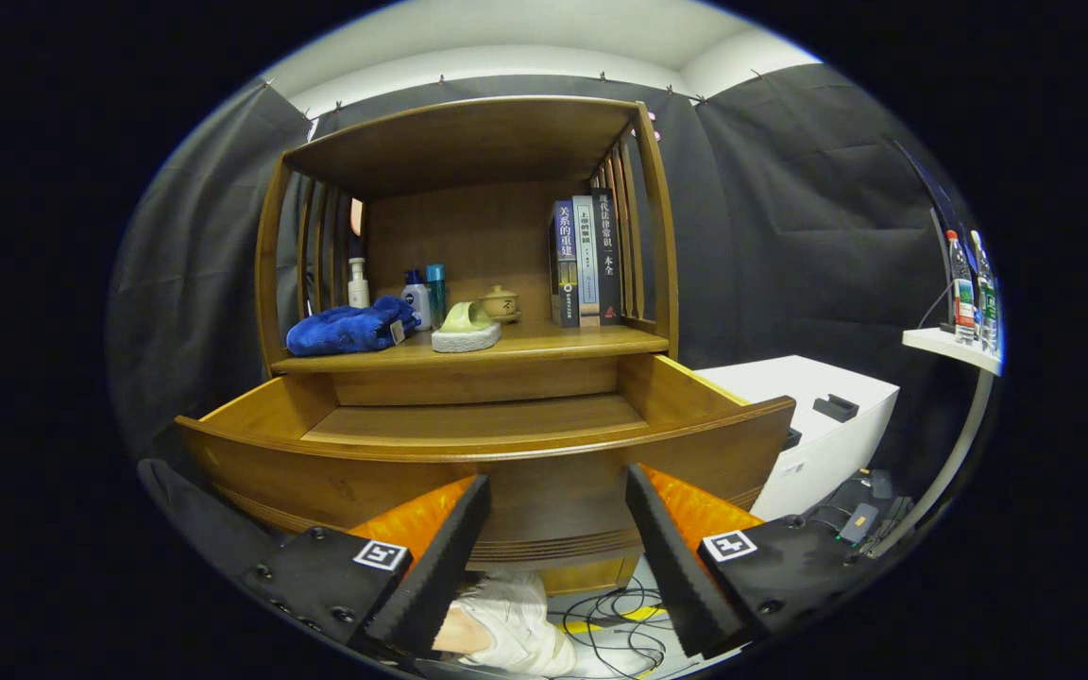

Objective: Pull open the drawer, take out the items inside it, and place them on the countertop above the cabinet.

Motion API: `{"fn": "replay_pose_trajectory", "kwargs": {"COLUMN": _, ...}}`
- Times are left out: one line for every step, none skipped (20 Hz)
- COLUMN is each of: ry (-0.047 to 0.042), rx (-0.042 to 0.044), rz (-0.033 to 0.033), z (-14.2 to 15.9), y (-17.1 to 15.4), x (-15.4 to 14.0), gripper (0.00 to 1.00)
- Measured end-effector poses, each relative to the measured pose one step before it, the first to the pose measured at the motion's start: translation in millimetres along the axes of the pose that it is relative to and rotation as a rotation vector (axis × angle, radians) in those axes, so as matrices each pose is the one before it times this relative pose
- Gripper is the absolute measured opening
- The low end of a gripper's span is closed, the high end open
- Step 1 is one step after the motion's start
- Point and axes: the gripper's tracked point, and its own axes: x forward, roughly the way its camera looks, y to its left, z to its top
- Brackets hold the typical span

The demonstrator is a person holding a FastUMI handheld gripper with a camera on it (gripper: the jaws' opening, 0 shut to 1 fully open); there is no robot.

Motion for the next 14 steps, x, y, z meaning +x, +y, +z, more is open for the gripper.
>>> {"fn": "replay_pose_trajectory", "kwargs": {"ry": -0.0046, "rx": 0.01277, "rz": -0.00239, "z": 2.45, "y": 0.69, "x": 5.48, "gripper": 0.98}}
{"fn": "replay_pose_trajectory", "kwargs": {"ry": 0.0051, "rx": 0.00318, "rz": -0.003, "z": 0.3, "y": 0.26, "x": 6.3, "gripper": 0.98}}
{"fn": "replay_pose_trajectory", "kwargs": {"ry": -0.00371, "rx": 0.00739, "rz": -0.0065, "z": 2.02, "y": 1.02, "x": 5.92, "gripper": 0.98}}
{"fn": "replay_pose_trajectory", "kwargs": {"ry": 0.00321, "rx": 0.00455, "rz": -0.00374, "z": 2.01, "y": 0.78, "x": 4.62, "gripper": 0.98}}
{"fn": "replay_pose_trajectory", "kwargs": {"ry": -0.00589, "rx": 0.0068, "rz": -0.00365, "z": 4.12, "y": 1.64, "x": 5.69, "gripper": 0.98}}
{"fn": "replay_pose_trajectory", "kwargs": {"ry": -0.002, "rx": 0.00966, "rz": -0.00106, "z": 5.38, "y": 2.04, "x": 7.23, "gripper": 0.98}}
{"fn": "replay_pose_trajectory", "kwargs": {"ry": 0.01271, "rx": -0.00405, "rz": -0.00271, "z": -0.63, "y": 1.11, "x": 8.53, "gripper": 0.98}}
{"fn": "replay_pose_trajectory", "kwargs": {"ry": 0.00287, "rx": -0.00762, "rz": 0.00007, "z": 2.07, "y": -0.06, "x": 4.47, "gripper": 0.98}}
{"fn": "replay_pose_trajectory", "kwargs": {"ry": 0.00012, "rx": -0.00543, "rz": -0.00163, "z": 1.98, "y": -2.89, "x": 11.77, "gripper": 0.98}}
{"fn": "replay_pose_trajectory", "kwargs": {"ry": 0.00513, "rx": -0.00285, "rz": -0.00445, "z": 0.72, "y": 0.83, "x": 8.02, "gripper": 0.98}}
{"fn": "replay_pose_trajectory", "kwargs": {"ry": 0.00312, "rx": 0.00672, "rz": -0.0037, "z": 0.81, "y": 1.36, "x": 8.13, "gripper": 0.98}}
{"fn": "replay_pose_trajectory", "kwargs": {"ry": 0.00238, "rx": 0.01352, "rz": -0.00497, "z": 1.23, "y": 1.1, "x": 6.79, "gripper": 0.98}}
{"fn": "replay_pose_trajectory", "kwargs": {"ry": 0.00204, "rx": 0.01673, "rz": -0.00413, "z": 0.76, "y": 1.09, "x": 6.99, "gripper": 0.98}}
{"fn": "replay_pose_trajectory", "kwargs": {"ry": 0.00159, "rx": 0.01462, "rz": -0.00465, "z": 0.76, "y": 0.72, "x": 9.02, "gripper": 0.98}}
